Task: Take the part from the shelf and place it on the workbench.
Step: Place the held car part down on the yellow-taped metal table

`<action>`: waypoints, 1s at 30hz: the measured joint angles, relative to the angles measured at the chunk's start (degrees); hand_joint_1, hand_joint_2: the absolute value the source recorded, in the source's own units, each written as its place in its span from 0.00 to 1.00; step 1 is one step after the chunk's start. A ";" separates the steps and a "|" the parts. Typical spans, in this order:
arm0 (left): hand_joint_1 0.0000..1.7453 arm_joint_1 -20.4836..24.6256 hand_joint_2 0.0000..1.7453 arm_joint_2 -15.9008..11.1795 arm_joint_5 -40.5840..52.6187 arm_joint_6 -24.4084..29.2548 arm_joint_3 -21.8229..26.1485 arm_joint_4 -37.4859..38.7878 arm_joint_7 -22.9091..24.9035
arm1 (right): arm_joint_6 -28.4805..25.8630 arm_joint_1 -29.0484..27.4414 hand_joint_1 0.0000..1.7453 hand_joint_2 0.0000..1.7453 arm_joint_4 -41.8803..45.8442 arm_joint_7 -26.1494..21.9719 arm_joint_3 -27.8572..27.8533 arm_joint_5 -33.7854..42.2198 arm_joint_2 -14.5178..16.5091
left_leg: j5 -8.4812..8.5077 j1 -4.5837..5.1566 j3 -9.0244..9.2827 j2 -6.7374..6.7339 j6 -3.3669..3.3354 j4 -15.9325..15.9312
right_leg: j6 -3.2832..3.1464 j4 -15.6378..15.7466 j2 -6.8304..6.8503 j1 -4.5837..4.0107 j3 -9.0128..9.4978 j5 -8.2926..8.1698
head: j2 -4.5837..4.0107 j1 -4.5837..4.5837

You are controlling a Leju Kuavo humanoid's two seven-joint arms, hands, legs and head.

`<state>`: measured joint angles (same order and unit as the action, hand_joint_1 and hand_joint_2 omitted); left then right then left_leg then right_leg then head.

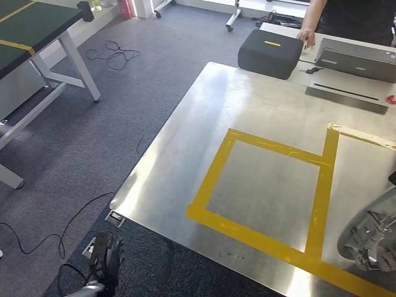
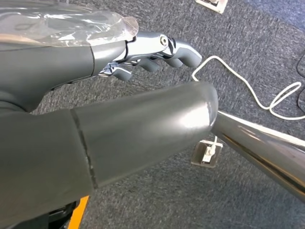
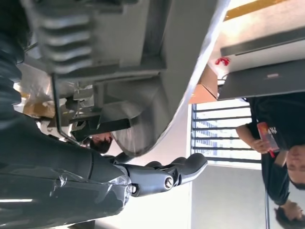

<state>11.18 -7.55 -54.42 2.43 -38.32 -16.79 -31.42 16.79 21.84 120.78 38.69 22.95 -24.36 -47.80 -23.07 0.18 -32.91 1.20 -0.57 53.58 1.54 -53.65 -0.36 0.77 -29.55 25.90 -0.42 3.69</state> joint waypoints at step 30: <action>0.00 0.93 0.00 0.91 1.24 0.74 0.00 -0.02 0.85 | -26.16 15.81 0.00 1.00 -8.19 -10.22 4.84 0.11 4.61 | 0.01 0.00 0.00 -0.01 0.00 0.00 | 0.00 0.00 -0.02 0.00 -0.01 -0.01 | 0.00 0.00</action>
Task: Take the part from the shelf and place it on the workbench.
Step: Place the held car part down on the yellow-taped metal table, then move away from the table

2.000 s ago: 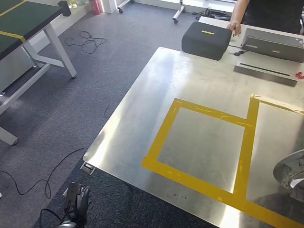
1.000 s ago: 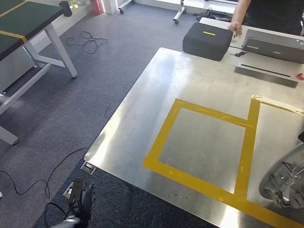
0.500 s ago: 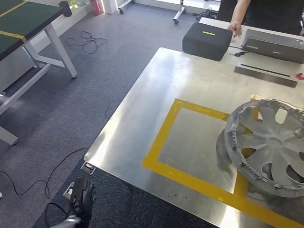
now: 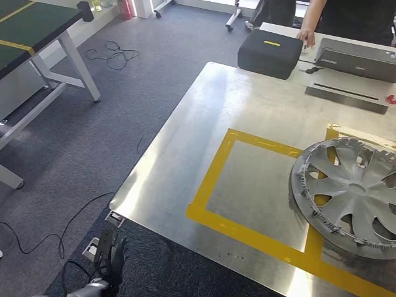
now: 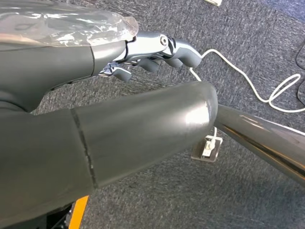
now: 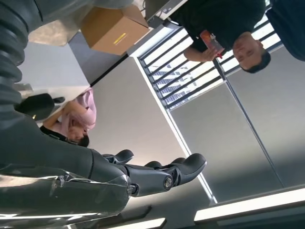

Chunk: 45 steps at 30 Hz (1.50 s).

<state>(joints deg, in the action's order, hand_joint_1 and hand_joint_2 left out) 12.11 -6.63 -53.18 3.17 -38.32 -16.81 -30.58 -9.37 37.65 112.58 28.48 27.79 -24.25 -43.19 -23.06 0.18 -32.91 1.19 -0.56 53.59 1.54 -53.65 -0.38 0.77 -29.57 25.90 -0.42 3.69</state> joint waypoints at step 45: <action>0.00 -0.94 0.00 -0.55 -0.73 0.42 0.00 0.00 -0.12 | -0.65 -34.19 0.00 0.00 1.55 -38.27 -8.34 45.78 15.25 | -0.10 -0.04 0.11 -0.02 0.11 -0.01 | -0.05 0.02 0.01 -0.02 0.05 0.10 | 0.00 -0.08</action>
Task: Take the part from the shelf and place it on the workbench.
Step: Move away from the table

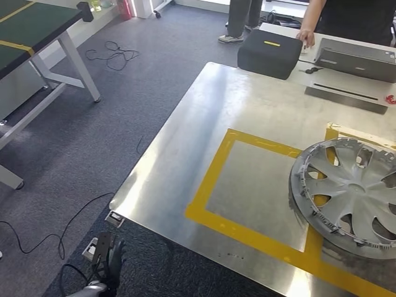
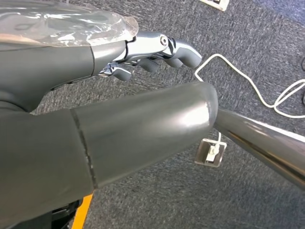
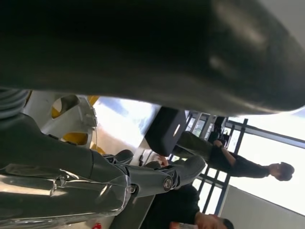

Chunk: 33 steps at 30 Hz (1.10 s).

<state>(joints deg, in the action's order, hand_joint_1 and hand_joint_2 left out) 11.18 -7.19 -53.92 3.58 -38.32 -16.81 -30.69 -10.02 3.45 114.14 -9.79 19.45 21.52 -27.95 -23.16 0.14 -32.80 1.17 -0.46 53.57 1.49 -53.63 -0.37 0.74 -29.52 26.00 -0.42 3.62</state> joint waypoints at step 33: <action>0.00 -1.53 0.00 -0.92 -2.45 -0.37 0.22 0.00 -1.59 | 5.57 6.02 0.00 0.00 -4.72 -1.19 0.52 -1.50 6.33 | 0.00 0.01 0.00 0.00 0.00 0.00 | 0.00 0.00 0.00 0.00 0.03 0.00 | 0.00 -0.02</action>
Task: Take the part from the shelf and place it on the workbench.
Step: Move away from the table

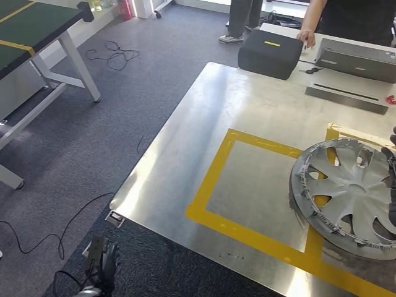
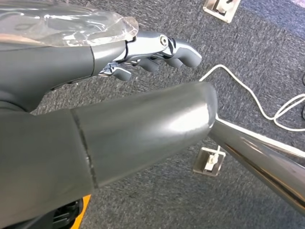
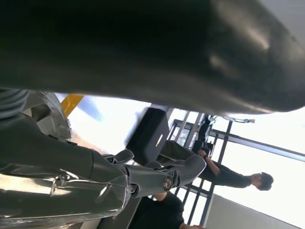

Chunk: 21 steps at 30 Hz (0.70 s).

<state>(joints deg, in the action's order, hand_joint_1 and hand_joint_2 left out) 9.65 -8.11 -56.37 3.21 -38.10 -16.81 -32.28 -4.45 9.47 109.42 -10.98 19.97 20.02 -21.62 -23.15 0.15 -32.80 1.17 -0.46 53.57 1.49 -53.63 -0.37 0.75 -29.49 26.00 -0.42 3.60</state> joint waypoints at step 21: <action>0.00 -0.54 0.00 0.00 -0.60 0.40 0.02 0.00 -0.35 | 0.19 1.46 0.00 0.00 -1.89 0.29 1.10 0.02 1.02 | 0.00 0.00 0.00 0.00 0.00 0.00 | 0.00 0.00 0.00 0.00 0.00 0.00 | 0.00 0.01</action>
<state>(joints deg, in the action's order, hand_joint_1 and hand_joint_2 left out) 9.11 -8.11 -56.97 3.61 -38.07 -16.81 -32.63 -4.26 10.93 107.53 -10.69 21.07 20.04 -20.61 -23.15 0.15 -32.80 1.18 -0.46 53.57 1.49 -53.63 -0.37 0.75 -29.49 26.00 -0.42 3.61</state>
